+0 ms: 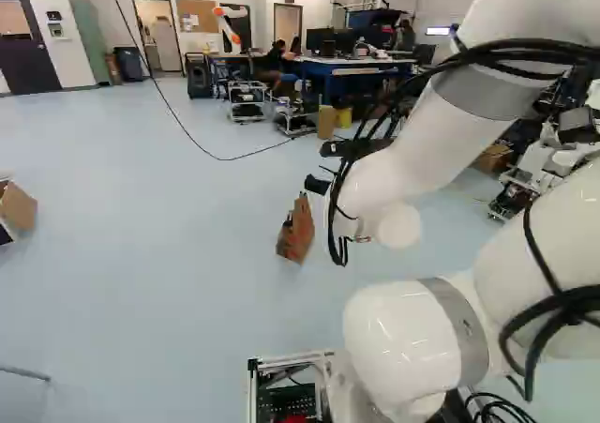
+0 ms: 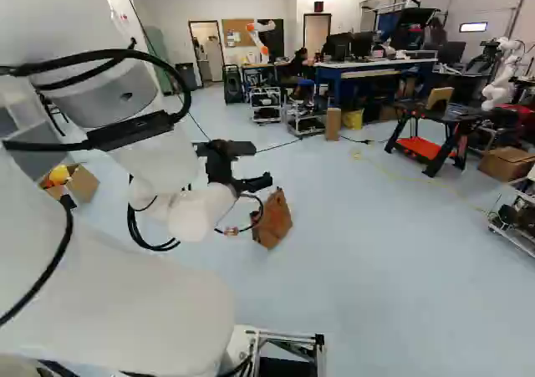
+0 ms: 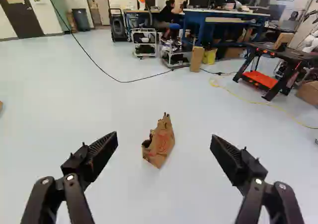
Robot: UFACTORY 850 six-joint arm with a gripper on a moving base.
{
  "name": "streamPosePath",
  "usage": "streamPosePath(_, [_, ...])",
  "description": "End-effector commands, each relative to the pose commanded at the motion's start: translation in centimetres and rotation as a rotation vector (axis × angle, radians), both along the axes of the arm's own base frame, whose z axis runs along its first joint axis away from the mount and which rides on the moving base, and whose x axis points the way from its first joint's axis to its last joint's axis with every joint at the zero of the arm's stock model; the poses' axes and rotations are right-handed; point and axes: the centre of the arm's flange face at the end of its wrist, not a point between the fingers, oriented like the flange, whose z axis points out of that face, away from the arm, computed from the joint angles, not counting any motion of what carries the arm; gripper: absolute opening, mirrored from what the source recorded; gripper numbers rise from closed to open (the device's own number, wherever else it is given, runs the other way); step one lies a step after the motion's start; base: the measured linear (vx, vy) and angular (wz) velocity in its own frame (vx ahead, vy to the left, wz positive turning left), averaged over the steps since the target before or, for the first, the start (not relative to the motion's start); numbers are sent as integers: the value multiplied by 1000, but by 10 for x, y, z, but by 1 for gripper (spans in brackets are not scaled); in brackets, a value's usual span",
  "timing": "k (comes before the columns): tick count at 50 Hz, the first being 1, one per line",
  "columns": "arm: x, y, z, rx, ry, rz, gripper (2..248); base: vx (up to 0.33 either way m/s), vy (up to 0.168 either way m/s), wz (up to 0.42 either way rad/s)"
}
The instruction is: Pick up the grocery bag from the ground
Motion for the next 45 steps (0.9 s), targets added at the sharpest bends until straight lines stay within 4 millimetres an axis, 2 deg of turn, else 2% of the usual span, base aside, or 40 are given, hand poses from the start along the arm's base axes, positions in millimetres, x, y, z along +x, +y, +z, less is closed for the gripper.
streamPosePath(19, [0, 0, 0, 0, 0, 0, 247, 45, 1, -1])
streamPosePath(45, [0, 0, 0, 0, 0, 0, 247, 216, 24, -22])
